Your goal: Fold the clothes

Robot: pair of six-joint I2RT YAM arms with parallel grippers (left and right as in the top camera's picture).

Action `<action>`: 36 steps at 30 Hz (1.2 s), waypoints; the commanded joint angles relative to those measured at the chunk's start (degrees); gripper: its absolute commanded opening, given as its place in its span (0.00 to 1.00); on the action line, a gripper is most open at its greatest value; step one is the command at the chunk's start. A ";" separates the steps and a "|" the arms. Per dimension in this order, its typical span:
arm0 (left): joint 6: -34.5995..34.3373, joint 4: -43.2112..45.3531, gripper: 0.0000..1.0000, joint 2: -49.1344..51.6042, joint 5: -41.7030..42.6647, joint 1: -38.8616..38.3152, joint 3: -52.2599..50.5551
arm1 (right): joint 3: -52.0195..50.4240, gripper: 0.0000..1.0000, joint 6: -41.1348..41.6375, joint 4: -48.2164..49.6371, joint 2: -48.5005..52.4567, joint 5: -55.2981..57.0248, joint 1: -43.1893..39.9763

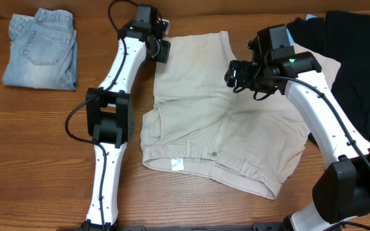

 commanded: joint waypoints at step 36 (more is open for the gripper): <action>-3.50 -14.80 0.71 -7.87 -16.72 20.46 2.16 | -3.06 0.88 1.62 -3.98 -1.42 1.11 -0.22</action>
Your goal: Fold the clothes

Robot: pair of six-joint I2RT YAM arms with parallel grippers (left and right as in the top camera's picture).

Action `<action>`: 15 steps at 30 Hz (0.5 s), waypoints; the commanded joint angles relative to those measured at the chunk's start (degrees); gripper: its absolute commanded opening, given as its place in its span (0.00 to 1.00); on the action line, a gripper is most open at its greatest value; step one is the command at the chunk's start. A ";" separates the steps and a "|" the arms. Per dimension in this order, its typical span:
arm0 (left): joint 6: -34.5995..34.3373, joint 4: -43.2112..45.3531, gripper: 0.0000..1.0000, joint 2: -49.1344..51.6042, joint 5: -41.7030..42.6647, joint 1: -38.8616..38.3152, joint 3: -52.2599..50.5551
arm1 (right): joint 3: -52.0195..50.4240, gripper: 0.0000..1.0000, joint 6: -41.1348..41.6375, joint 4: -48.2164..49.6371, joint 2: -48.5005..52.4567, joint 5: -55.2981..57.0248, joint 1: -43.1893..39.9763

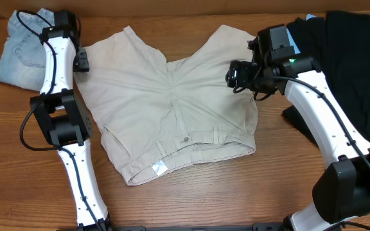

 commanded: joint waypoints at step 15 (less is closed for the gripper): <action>6.75 1.55 0.78 -22.56 20.52 -13.55 0.50 | -23.28 0.89 6.32 -2.82 -1.42 0.33 -0.22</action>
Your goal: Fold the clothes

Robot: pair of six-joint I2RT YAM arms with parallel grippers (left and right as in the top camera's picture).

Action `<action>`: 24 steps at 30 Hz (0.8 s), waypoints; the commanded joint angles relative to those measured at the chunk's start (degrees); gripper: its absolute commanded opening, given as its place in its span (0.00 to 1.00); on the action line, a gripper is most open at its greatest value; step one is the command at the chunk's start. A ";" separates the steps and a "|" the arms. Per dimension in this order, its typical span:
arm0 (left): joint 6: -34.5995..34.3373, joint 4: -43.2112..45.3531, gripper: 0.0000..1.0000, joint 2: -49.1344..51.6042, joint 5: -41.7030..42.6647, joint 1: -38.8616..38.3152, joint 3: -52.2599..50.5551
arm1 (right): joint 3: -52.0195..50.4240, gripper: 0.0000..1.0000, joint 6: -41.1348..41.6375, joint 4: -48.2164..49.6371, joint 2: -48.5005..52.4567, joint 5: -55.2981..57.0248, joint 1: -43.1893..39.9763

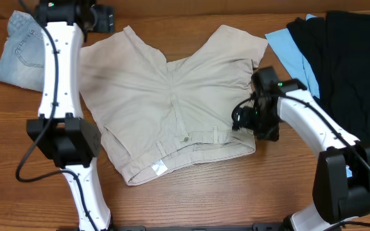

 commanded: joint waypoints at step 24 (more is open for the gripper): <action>5.57 9.99 0.91 6.62 5.86 -17.40 0.37 | -4.57 0.55 -1.14 -14.10 -13.25 1.66 -18.34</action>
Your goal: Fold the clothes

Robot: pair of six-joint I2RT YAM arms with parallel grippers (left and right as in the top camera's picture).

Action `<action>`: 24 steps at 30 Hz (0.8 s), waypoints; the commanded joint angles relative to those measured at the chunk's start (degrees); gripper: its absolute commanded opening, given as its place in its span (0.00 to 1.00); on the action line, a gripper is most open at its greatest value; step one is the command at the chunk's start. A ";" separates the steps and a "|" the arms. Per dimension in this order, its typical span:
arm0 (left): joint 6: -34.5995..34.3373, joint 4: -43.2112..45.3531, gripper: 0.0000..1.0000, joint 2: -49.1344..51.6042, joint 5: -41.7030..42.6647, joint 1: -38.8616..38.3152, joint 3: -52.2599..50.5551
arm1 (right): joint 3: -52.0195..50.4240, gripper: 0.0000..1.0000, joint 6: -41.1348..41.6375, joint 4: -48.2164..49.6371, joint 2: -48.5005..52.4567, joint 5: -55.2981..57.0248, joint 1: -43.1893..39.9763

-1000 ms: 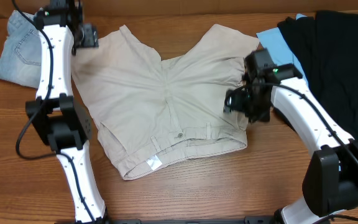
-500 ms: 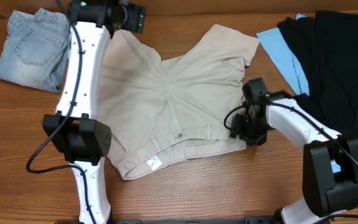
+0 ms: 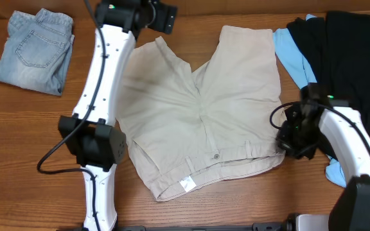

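Note:
Beige shorts (image 3: 204,109) lie spread flat in the middle of the table, legs toward the far edge and waistband toward the near edge. My right gripper (image 3: 289,138) sits low at the right end of the waistband, apparently shut on the cloth there; its fingers are hidden under the wrist. My left gripper (image 3: 166,16) hangs above the far edge, just beyond the hem of the left leg. Its jaws cannot be made out, and no cloth shows in them.
Folded blue jeans (image 3: 34,48) lie at the far left corner. A pile of black clothes (image 3: 355,64) covers the far right, with a light blue garment (image 3: 293,54) under it, close to the shorts' right leg and my right arm.
The shorts have shifted to the right and turned a little. My right gripper moved right and nearer along with the waistband's end. My left gripper went from the far left to above the left leg hem.
The shorts first lay folded in half, with my left gripper at the top leg and my right over the right side. Then they lay opened out, left gripper at their left edge. After that the right gripper dropped to the waistband, and now the shorts sit further right.

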 commanded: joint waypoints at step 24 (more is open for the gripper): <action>2.56 10.03 0.73 22.25 4.44 -12.83 0.15 | 3.34 0.79 -1.86 7.41 -1.27 0.50 -0.37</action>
